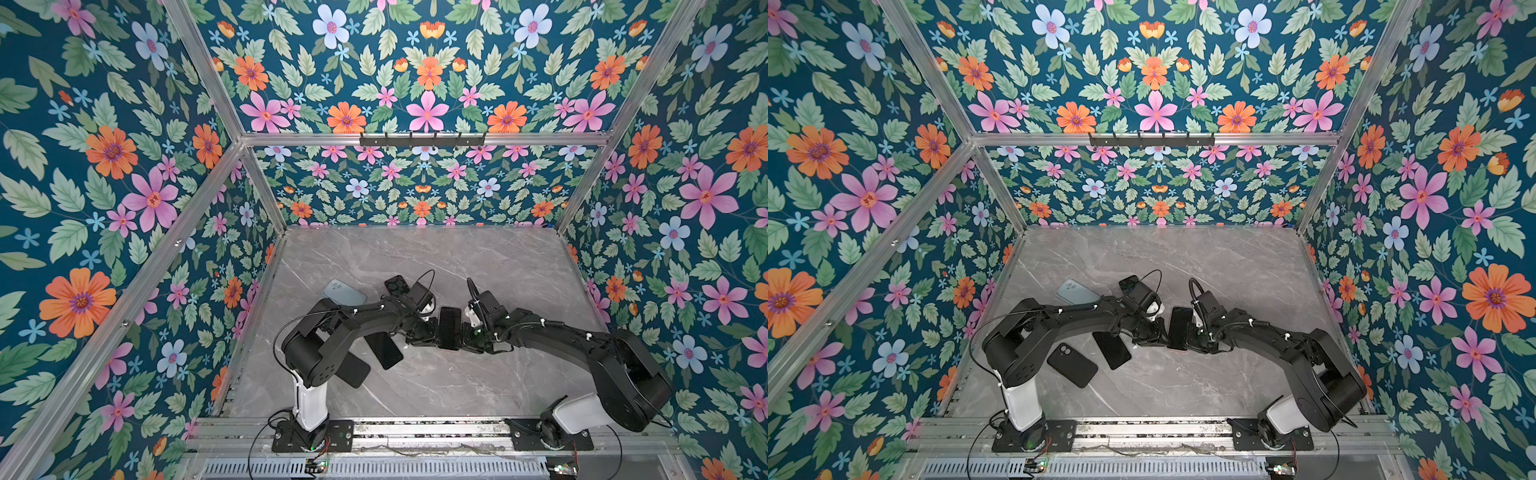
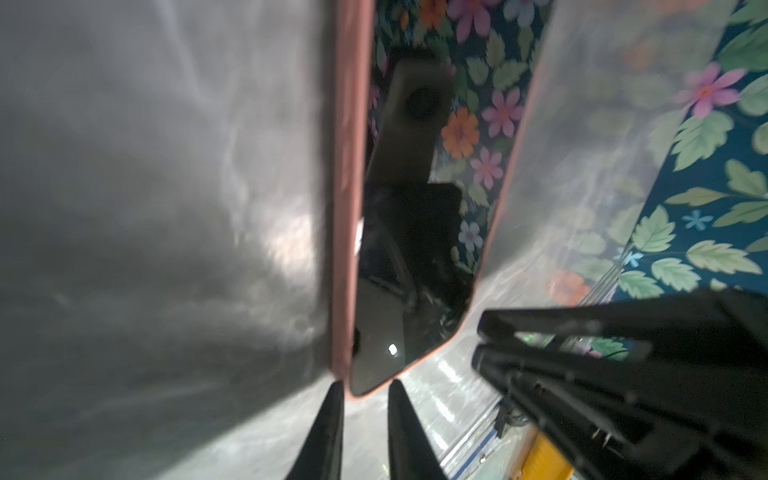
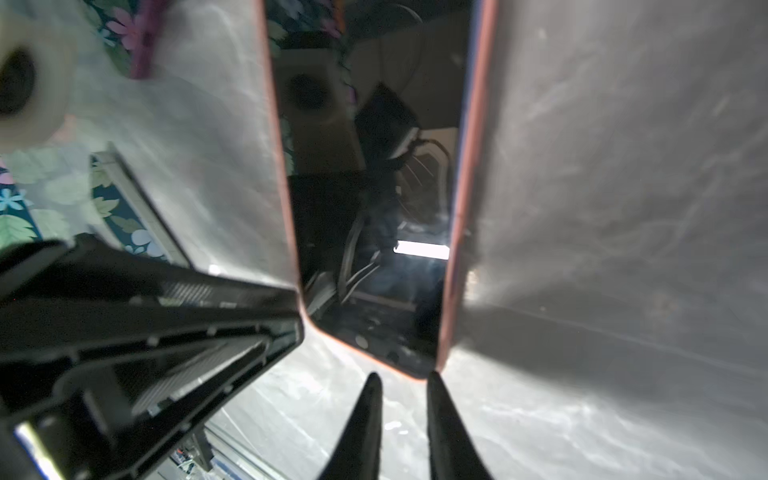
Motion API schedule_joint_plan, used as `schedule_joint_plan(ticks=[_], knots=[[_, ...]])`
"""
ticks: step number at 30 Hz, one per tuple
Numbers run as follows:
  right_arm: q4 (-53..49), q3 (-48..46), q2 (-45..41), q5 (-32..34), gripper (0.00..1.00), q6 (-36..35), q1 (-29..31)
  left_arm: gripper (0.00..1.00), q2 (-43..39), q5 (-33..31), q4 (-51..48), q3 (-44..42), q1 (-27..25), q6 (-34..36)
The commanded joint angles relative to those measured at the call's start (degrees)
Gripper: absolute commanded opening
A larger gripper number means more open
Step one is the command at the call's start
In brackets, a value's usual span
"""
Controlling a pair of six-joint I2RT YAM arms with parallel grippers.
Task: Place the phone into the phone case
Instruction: 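Lower both grippers back onto the pink case rim and pinch again, then release the case and raise both grippers above the cased phone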
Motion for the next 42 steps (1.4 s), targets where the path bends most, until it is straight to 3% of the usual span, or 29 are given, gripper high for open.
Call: schedule_joint_plan(ticks=[1, 9, 17, 29, 35, 42], knots=[[-3.62, 1.74, -0.58, 3.47, 0.29, -2.14, -0.19, 0.27, 0.26, -2.65, -2.9, 2.75, 1.41, 3.68], [-3.21, 5.54, 2.53, 3.98, 0.34, -5.38, -4.75, 0.4, 4.81, -4.76, -8.16, 11.66, 5.48, 9.82], [-0.64, 10.8, 9.76, 2.25, 0.34, -6.6, -7.17, 0.44, 12.09, -2.76, -10.04, 19.58, 5.9, 12.57], [1.56, 13.85, 16.09, 0.81, 0.35, -7.68, -9.52, 0.43, 16.16, -1.06, -9.7, 22.41, 6.56, 13.09], [4.37, 13.52, 17.39, -1.03, 0.34, -7.68, -10.76, 0.39, 16.66, -0.31, -8.49, 21.81, 6.6, 12.61], [7.02, 12.7, 18.12, -2.1, 0.27, -7.15, -10.82, 0.3, 16.44, 0.78, -6.56, 20.01, 6.47, 11.61]])
